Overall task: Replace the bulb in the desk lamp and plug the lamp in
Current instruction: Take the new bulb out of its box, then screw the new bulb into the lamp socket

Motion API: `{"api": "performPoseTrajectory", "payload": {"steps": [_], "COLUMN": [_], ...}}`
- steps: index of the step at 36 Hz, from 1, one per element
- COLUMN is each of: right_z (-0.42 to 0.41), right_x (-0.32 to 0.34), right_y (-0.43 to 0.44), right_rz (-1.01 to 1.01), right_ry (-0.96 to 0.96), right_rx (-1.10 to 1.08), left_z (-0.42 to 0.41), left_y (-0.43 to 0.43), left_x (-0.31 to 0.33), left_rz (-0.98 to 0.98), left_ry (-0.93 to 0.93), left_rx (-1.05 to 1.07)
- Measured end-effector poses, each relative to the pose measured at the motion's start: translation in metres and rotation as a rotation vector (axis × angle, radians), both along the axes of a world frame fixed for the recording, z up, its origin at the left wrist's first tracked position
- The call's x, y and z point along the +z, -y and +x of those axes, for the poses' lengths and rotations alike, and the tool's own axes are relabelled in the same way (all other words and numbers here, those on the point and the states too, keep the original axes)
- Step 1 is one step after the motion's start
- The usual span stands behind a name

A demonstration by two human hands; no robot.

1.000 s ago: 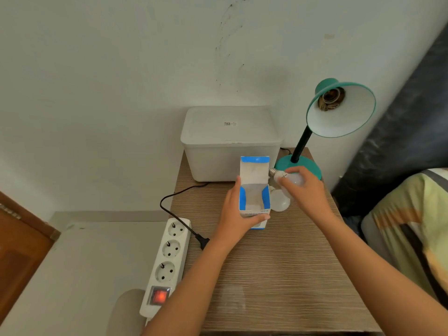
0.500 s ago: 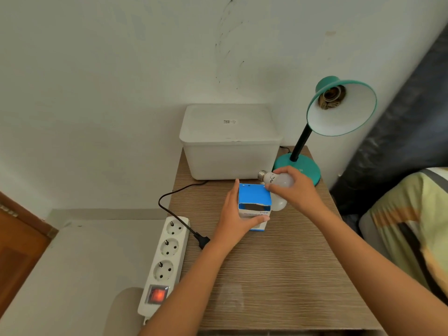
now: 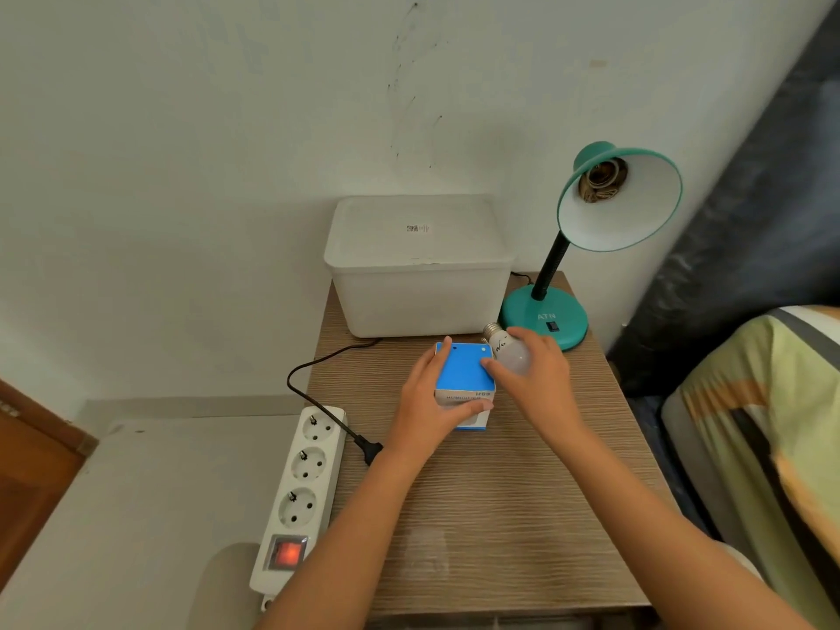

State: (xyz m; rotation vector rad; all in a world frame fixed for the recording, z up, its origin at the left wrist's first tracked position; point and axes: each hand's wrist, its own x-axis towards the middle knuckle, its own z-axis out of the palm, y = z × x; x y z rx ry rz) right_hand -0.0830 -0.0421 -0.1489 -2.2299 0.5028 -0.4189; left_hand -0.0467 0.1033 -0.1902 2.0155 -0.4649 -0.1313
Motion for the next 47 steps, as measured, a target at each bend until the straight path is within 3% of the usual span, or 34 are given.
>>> {"api": "performPoseTrajectory", "payload": {"steps": [11, 26, 31, 37, 47], "right_z": [0.006, -0.03, -0.036, -0.025, 0.017], "right_x": [0.006, 0.054, 0.085, 0.116, 0.127], "right_y": [0.0, 0.02, 0.035, 0.06, 0.102], "right_rz": [0.001, 0.016, 0.121, 0.31, 0.269], "right_ry": [-0.022, 0.125, 0.187, 0.254, 0.317], "right_rx": [0.002, -0.049, -0.051, -0.069, -0.067], "left_z": [0.003, -0.001, -0.005, 0.019, 0.083], "left_y": [0.003, 0.005, 0.01, 0.054, 0.133], "left_x": [0.003, 0.014, 0.046, 0.114, 0.162], "left_rz": [-0.003, -0.046, -0.067, -0.02, 0.06], "left_ry": [-0.002, -0.047, 0.104, 0.264, 0.454], "left_rx": [0.002, 0.008, 0.037, -0.175, -0.458]}}
